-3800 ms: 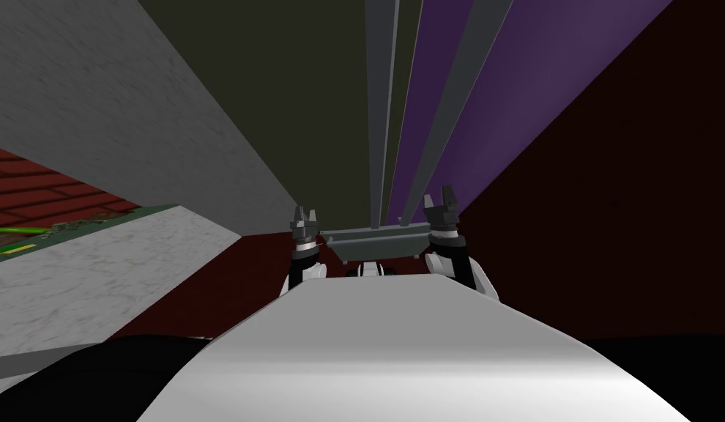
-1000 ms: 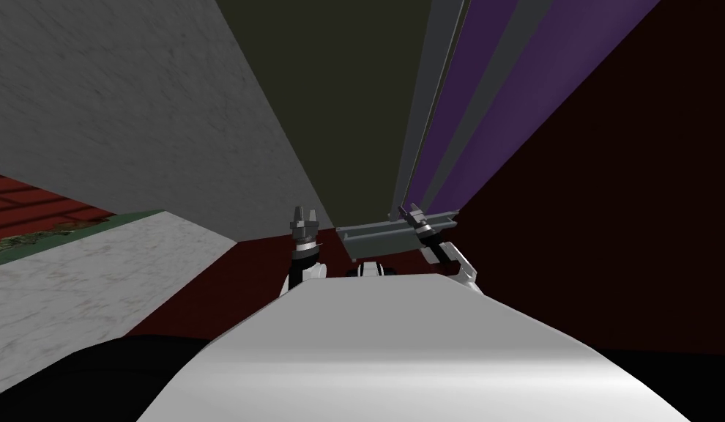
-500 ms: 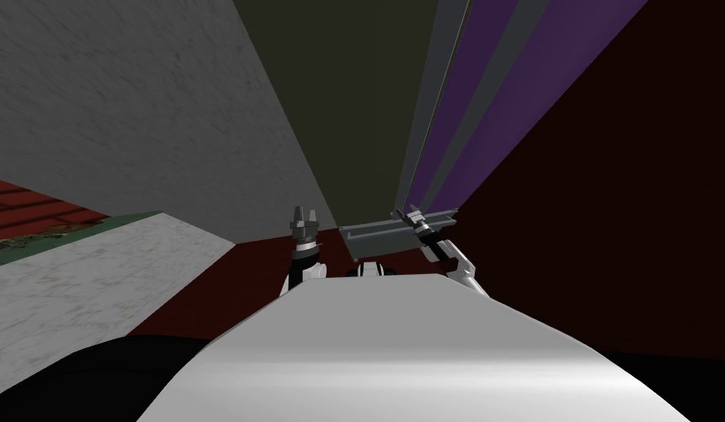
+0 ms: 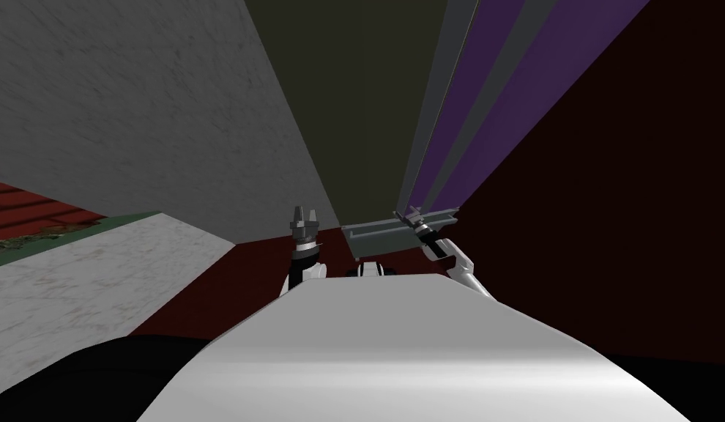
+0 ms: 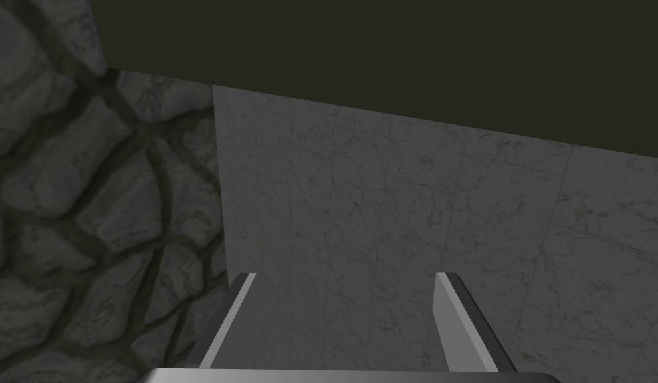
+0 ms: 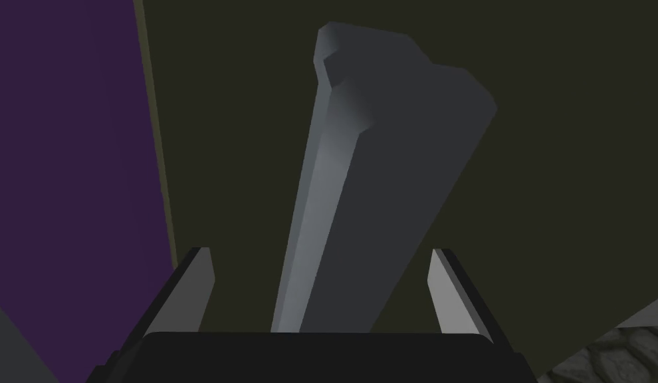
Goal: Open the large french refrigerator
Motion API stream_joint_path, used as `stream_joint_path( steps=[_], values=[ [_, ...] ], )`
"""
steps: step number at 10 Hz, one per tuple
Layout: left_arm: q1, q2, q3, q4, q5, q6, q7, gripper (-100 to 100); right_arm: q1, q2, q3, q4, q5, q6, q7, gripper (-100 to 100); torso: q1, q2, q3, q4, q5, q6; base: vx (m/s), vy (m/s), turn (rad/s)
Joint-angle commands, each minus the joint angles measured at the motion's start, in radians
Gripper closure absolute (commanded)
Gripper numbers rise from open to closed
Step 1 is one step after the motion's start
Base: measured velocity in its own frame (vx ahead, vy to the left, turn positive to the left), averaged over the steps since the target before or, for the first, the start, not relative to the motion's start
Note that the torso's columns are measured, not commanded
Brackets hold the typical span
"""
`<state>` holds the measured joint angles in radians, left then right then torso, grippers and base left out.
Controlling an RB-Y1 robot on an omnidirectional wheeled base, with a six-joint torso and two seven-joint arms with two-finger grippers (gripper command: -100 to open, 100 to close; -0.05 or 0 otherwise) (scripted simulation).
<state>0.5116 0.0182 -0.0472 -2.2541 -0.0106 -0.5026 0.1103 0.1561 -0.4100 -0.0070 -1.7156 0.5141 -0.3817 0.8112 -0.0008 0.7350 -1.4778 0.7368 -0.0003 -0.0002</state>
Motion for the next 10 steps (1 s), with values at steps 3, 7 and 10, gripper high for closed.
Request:
stream_joint_path(
  steps=[3,7,10],
  values=[
    [0.000,0.000,0.000,0.000,0.000,0.000,0.000,0,-0.043,-0.048,0.009,0.097,0.054,0.023,0.121,-100,-0.001,0.000,0.000,-0.001,-0.001,0.001,-0.014,0.061,-0.024],
    [0.000,0.000,0.000,0.000,0.000,0.000,0.000,0,-0.066,-0.078,0.014,0.150,0.084,0.036,0.208,-100,-0.002,0.000,0.000,-0.001,-0.001,0.002,-0.021,0.062,-0.022],
    [0.000,0.000,0.000,0.000,0.000,0.000,0.000,0,-0.096,-0.116,0.020,0.215,0.121,0.051,0.298,-100,-0.004,-0.003,-0.001,-0.003,-0.002,0.003,-0.021,0.059,-0.024]
  ],
)
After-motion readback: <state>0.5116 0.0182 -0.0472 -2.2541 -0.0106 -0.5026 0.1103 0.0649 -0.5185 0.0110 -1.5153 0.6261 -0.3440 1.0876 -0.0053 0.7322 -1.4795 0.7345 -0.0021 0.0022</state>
